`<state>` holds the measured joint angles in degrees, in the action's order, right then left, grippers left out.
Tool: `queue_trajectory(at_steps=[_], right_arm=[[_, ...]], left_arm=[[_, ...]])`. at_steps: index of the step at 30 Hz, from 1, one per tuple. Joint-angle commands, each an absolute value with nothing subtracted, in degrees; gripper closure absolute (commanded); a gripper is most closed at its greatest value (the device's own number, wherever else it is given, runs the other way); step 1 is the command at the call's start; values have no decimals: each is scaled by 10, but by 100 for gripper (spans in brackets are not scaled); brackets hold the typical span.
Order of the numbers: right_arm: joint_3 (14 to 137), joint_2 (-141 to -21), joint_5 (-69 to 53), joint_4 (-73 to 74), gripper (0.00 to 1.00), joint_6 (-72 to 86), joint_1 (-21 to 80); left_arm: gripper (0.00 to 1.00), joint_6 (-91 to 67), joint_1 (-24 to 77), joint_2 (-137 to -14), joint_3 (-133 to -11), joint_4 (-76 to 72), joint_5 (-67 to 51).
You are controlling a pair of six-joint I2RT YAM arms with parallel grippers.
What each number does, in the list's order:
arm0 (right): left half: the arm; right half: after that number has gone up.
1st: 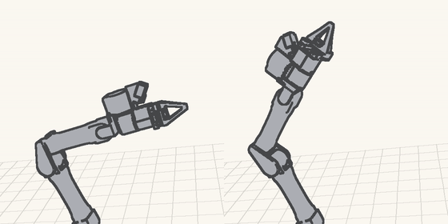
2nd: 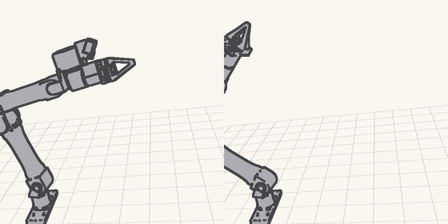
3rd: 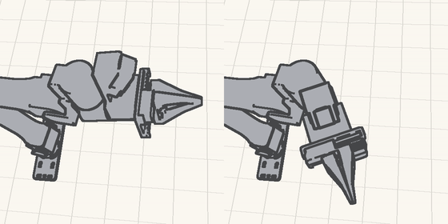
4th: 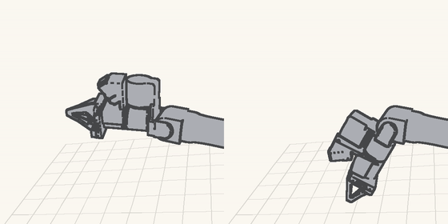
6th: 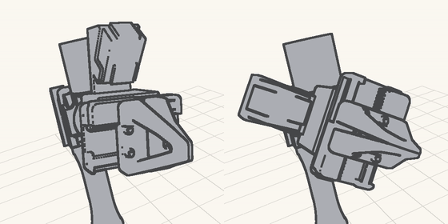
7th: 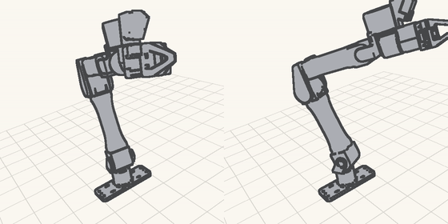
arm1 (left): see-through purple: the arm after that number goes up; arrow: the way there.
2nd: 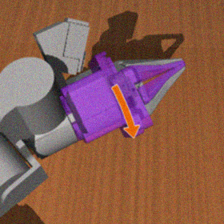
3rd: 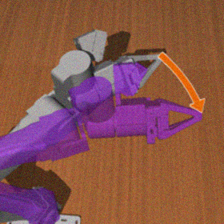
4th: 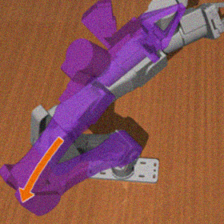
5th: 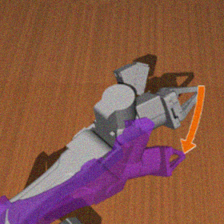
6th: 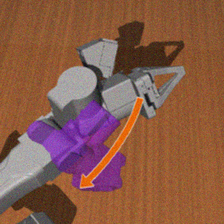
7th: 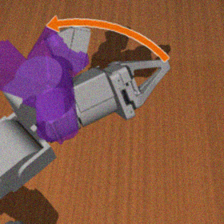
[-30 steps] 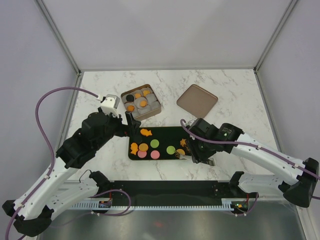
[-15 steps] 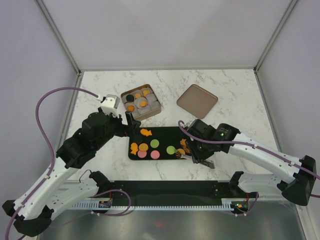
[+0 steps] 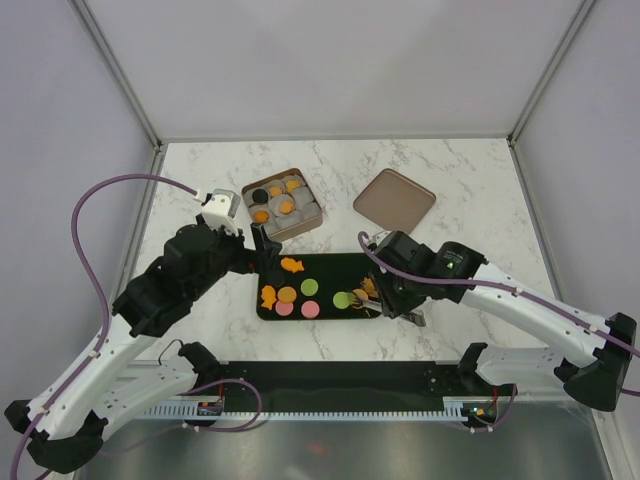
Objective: Pack the cookies
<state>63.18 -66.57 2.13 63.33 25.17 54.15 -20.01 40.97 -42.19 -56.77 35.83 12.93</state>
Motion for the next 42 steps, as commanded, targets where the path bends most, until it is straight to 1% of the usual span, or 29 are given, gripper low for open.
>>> queue_trajectory(at_steps=[1, 8, 14, 16, 20, 24, 28, 33, 42], right_arm=[[665, -664, 46, 630, 64, 250, 543], [744, -698, 80, 614, 64, 236, 543], [841, -780, 99, 549, 63, 207, 532], [871, -826, 102, 518, 63, 199, 521], [977, -914, 99, 473, 64, 172, 499], [1061, -1022, 99, 453, 64, 156, 468], [1144, -1101, 123, 448, 64, 149, 447], [1179, -1164, 104, 432, 64, 150, 429], [1156, -1184, 97, 415, 63, 153, 422]], left_arm=[[0, -178, 410, -417, -570, 339, 134], [0, -180, 410, -419, -583, 343, 132], [0, -185, 410, -421, -599, 348, 134], [0, -185, 410, -423, -604, 350, 133], [0, -186, 410, -421, -611, 357, 133], [0, -187, 410, -416, -613, 367, 138], [0, -189, 410, -406, -613, 380, 144], [0, -191, 410, -396, -614, 395, 154], [0, -199, 410, -396, -609, 400, 156]])
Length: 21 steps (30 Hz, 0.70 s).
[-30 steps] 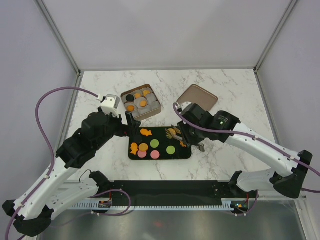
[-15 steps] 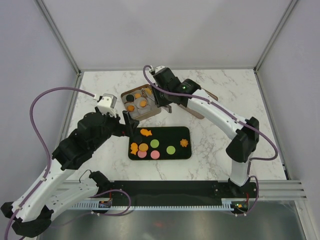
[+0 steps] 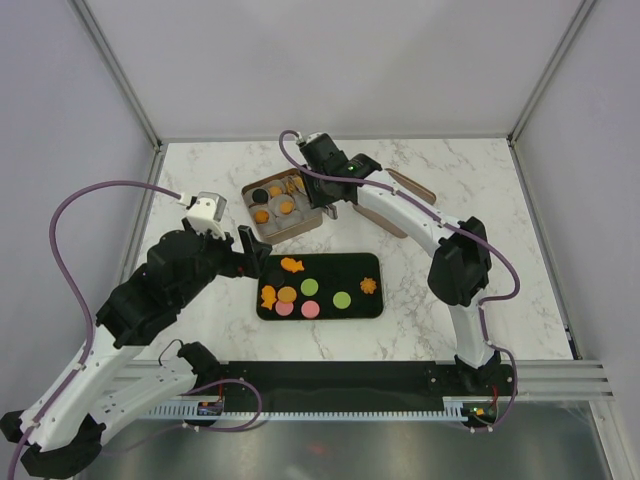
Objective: Pack the cookies
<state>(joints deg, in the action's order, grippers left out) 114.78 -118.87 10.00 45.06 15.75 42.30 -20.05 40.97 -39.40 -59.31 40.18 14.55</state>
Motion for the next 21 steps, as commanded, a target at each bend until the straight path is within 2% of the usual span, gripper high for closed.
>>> queue_trajectory(at_steps=[1, 21], right_arm=[[1151, -1185, 96, 413, 63, 153, 422], [1113, -1181, 110, 399, 56, 159, 422]], left_arm=[[0, -200, 410, -395, -608, 401, 156], [0, -201, 410, -392, -599, 400, 158]])
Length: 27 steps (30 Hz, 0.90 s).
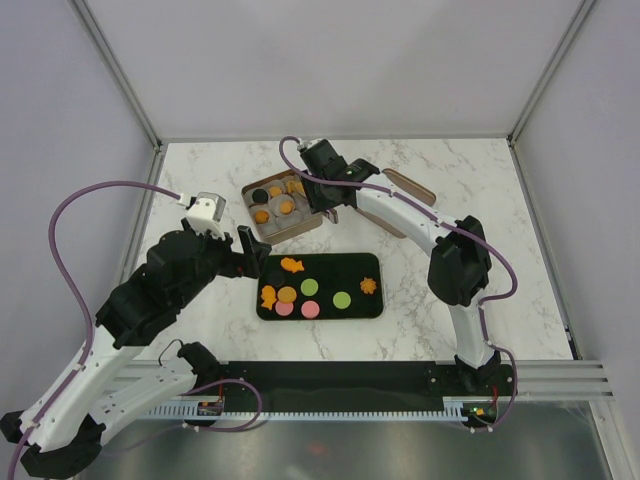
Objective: Pack the cookies
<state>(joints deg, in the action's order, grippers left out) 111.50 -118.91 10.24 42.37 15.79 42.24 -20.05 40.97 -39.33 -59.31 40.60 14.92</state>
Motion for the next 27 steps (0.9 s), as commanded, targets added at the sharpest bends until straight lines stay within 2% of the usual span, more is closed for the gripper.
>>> queue_trajectory(at_steps=[1, 16, 27], right_arm=[[1111, -1180, 110, 398, 55, 159, 422], [1112, -1177, 110, 396, 47, 162, 422], [1119, -1142, 105, 401, 46, 163, 433]], left_arm=[[0, -202, 410, -392, -599, 400, 158], [0, -205, 410, -391, -598, 397, 156], [0, -207, 410, -393, -603, 397, 156]])
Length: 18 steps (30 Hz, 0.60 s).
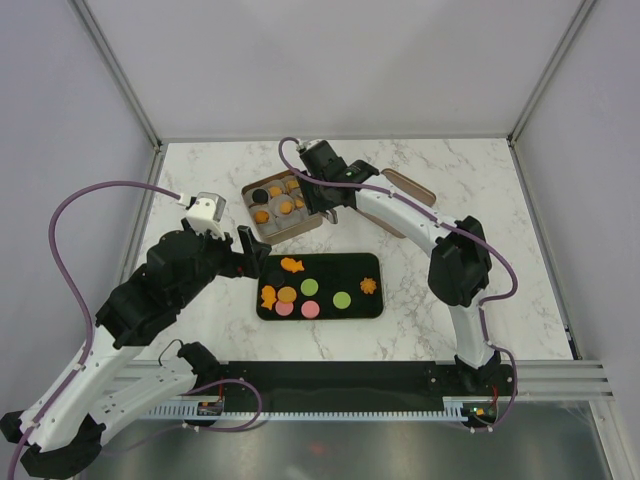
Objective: Pack the cookies
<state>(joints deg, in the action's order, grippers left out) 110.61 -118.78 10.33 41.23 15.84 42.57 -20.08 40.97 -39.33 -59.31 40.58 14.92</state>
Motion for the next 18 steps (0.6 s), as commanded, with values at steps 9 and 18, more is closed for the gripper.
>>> queue_trajectory(at_steps=[9, 18], right_arm=[[1000, -972, 86, 403, 46, 176, 444], [737, -722, 68, 435, 46, 216, 446]], left_arm=[[0, -206, 410, -401, -620, 393, 147], [0, -197, 410, -417, -623, 375, 131]])
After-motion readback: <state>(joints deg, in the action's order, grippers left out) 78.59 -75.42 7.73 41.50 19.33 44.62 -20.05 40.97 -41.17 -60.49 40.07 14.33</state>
